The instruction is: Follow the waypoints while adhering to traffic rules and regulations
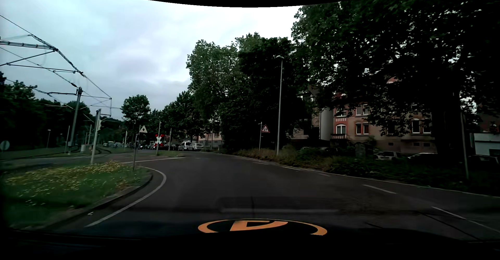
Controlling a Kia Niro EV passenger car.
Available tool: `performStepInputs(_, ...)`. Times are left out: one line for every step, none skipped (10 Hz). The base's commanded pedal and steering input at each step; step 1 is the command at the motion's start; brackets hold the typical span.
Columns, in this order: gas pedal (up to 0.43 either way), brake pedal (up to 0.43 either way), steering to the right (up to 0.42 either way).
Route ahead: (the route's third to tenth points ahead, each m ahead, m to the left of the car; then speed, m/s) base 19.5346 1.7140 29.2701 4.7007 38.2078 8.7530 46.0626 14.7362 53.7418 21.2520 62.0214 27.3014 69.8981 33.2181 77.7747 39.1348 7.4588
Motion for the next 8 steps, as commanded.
performStepInputs(0.370, 0.000, -0.081)
performStepInputs(0.370, 0.000, -0.081)
performStepInputs(0.370, 0.000, -0.078)
performStepInputs(0.358, 0.000, -0.073)
performStepInputs(0.358, 0.000, -0.070)
performStepInputs(0.350, 0.000, -0.068)
performStepInputs(0.339, 0.000, -0.065)
performStepInputs(0.331, 0.000, -0.064)
